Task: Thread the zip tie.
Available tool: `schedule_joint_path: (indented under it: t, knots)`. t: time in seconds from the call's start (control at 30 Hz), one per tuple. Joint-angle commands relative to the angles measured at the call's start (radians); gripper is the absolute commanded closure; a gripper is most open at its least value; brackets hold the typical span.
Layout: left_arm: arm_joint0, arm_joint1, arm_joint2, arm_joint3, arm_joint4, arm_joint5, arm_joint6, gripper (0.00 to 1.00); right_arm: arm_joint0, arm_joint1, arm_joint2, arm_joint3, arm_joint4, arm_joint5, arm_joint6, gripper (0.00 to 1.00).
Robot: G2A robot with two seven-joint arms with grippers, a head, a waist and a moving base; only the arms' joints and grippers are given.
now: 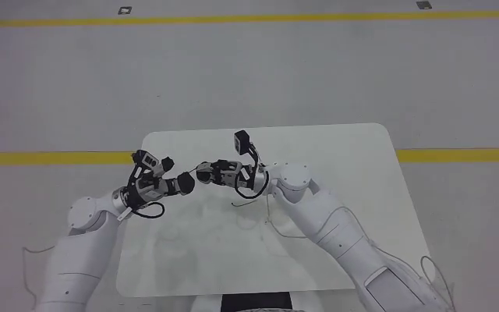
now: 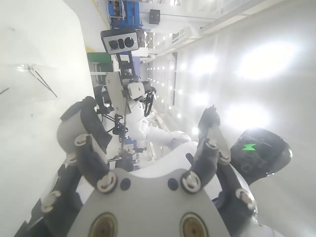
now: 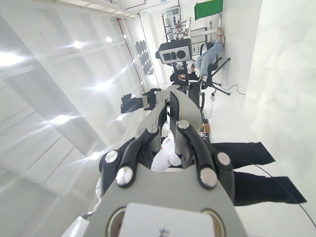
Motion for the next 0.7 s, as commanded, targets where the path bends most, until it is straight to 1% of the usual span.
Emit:
schedule_joint_path:
  t: [0.0,0.07,0.2,0.5,0.57,0.6,0.67]
  knots:
    - [-0.003,0.001,0.004,0.005,0.007,0.0,0.005,0.51,0.001,0.001,0.0,-0.002,-0.008,0.005,0.009,1.0]
    - [-0.004,0.002,0.006,0.009,0.007,0.0,0.006,0.56,0.002,0.001,-0.002,-0.001,-0.011,0.009,0.013,1.0]
    - [-0.005,0.004,0.01,0.012,0.005,-0.001,0.007,0.61,0.007,-0.002,-0.008,0.003,-0.007,0.008,0.02,1.0]
    - [0.001,0.009,0.014,0.012,-0.002,-0.003,0.007,0.68,0.01,-0.009,-0.016,0.015,0.004,-0.008,0.017,1.0]
    - [0.001,0.01,0.015,0.012,-0.003,-0.002,0.007,0.71,0.011,-0.009,-0.017,0.015,0.003,-0.009,0.015,1.0]
    - [0.001,0.011,0.015,0.011,-0.003,-0.001,0.007,0.74,0.011,-0.009,-0.017,0.015,0.002,-0.009,0.015,1.0]
    - [0.001,0.012,0.016,0.011,-0.003,0.0,0.006,0.76,0.01,-0.009,-0.016,0.015,0.0,-0.008,0.013,1.0]
